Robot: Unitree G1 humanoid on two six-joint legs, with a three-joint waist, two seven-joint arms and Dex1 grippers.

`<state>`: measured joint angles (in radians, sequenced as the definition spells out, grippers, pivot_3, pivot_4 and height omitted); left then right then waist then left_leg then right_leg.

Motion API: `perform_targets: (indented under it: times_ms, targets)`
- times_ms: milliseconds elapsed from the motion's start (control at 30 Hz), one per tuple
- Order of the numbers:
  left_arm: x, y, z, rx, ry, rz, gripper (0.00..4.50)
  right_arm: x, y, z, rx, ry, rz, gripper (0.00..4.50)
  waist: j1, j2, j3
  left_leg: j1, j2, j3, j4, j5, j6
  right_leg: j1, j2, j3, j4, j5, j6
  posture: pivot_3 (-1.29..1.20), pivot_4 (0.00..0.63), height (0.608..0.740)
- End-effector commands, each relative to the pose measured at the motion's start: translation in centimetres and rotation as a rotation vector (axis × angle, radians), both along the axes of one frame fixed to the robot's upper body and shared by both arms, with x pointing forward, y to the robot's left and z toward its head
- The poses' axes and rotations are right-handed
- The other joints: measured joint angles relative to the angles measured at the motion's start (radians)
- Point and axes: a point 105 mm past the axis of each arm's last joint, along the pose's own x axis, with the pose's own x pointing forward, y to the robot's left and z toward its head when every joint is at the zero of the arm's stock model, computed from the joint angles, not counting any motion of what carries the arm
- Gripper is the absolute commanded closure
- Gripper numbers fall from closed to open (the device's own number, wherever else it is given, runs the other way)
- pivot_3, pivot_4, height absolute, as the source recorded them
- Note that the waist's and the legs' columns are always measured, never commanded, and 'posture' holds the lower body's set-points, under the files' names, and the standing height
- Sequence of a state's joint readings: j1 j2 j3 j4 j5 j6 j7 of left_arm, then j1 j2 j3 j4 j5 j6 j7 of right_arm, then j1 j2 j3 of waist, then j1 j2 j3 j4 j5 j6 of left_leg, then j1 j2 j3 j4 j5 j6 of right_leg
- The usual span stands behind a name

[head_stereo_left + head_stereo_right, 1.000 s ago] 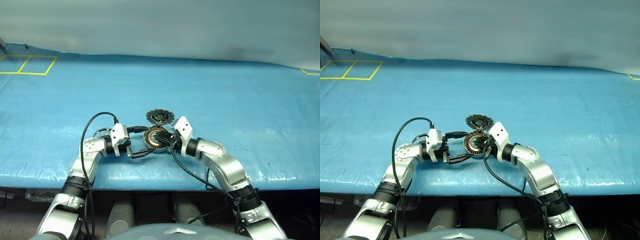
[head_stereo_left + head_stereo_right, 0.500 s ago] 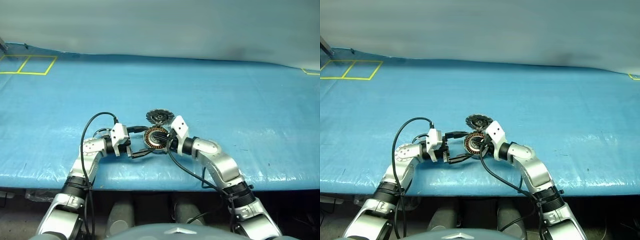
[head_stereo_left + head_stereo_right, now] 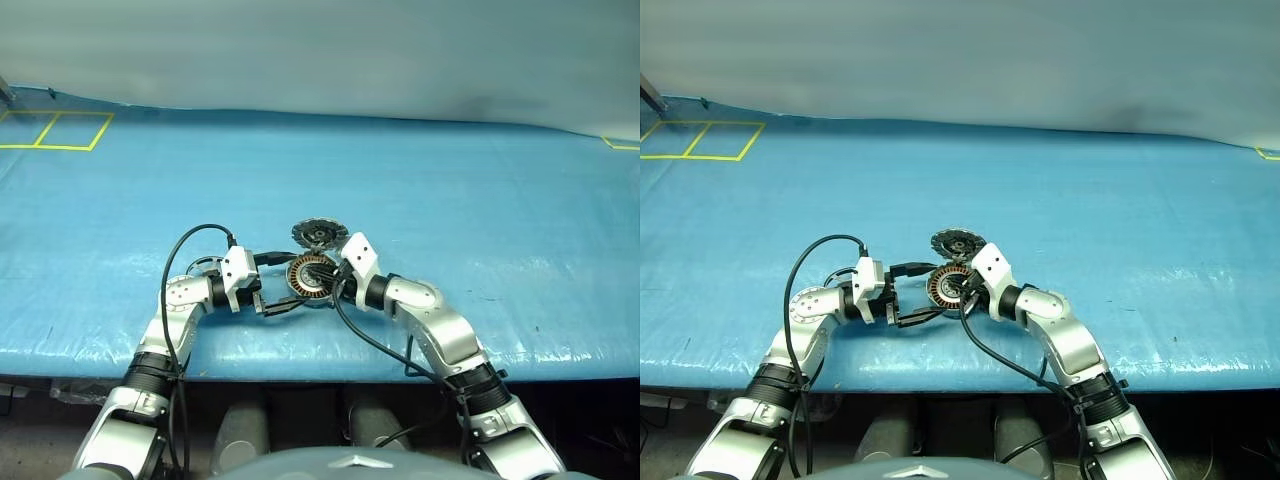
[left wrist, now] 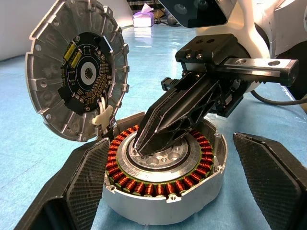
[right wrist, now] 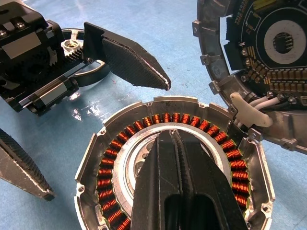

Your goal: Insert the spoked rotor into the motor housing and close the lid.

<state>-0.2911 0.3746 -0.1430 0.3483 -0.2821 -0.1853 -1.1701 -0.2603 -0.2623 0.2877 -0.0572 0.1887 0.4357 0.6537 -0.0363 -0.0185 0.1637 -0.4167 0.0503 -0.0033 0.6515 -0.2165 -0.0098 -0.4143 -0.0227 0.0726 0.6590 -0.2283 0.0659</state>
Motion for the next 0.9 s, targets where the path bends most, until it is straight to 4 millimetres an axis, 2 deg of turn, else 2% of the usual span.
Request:
perform_targets:
  times_ms: [33, 433, 900]
  targets:
    - [0.5, 0.3, 0.8, -0.009, -0.041, 0.015, 0.00, -0.5, 0.1, -0.8, -0.052, -0.009, 0.022, 4.44, 0.000, 0.000, 0.000, 0.000, 0.000, 0.000, 0.000, 0.000, 0.000, 0.000, 0.000, 0.000, 0.000, 0.000, 0.000, 0.00, 0.150, 0.740]
    - [0.6, 0.4, 0.9, -0.008, -0.040, 0.022, 0.00, -1.4, 0.1, -1.2, -0.158, -0.079, 0.080, 4.44, 0.000, 0.000, 0.000, 0.001, 0.000, 0.000, -0.001, 0.000, 0.000, 0.000, 0.000, 0.000, 0.000, 0.000, -0.001, 0.00, 0.150, 0.740]
    - [0.7, 0.4, 0.9, -0.007, -0.039, 0.019, 0.00, -2.5, 0.8, -0.7, -0.152, -0.105, 0.132, 4.44, 0.000, 0.000, 0.000, 0.001, 0.001, 0.000, -0.002, 0.000, 0.000, 0.000, 0.001, -0.001, 0.000, -0.001, -0.001, 0.00, 0.150, 0.740]
